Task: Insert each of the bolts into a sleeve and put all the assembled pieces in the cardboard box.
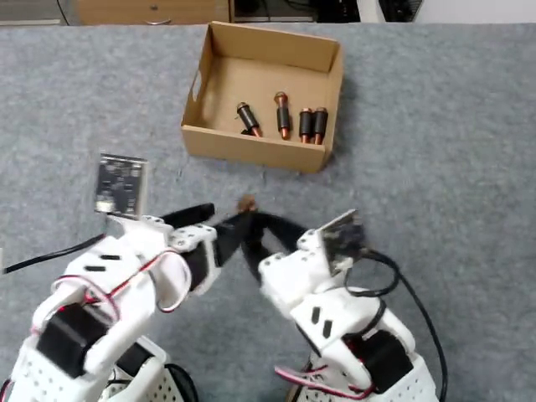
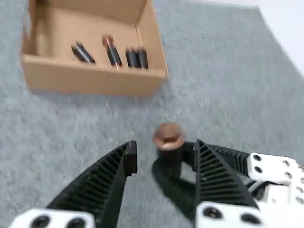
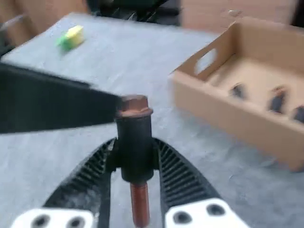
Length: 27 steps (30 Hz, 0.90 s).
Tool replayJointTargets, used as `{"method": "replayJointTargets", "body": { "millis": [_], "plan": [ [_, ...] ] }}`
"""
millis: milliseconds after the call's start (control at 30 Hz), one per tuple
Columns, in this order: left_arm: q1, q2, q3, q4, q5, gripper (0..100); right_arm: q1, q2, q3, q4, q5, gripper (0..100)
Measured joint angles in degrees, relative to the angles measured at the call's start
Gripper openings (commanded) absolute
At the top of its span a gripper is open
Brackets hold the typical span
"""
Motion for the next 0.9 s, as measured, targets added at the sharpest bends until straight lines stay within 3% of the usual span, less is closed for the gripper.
{"method": "replayJointTargets", "body": {
  "millis": [167, 300, 367, 533, 900],
  "plan": [
    [-3.52, -0.35, -4.22, 0.53, 0.09, 17, 14.51, 0.0, 0.0, -8.09, 0.0, 0.2],
    [-4.04, -0.44, -4.57, 6.33, 0.09, 1, 22.59, 0.0, -0.97, -14.24, 0.0, 0.2],
    [-5.19, -0.44, -3.87, 7.91, 0.18, 4, 23.65, 0.18, -2.81, -15.38, 0.0, 0.2],
    [-8.7, -0.53, 0.62, 11.43, 0.18, 2, 24.44, 11.87, -11.52, -18.11, 0.0, 0.2],
    [-19.25, -0.26, 12.13, 13.36, 0.18, 2, 24.7, 58.37, -48.62, -19.69, 0.0, 0.2]
  ]
}}
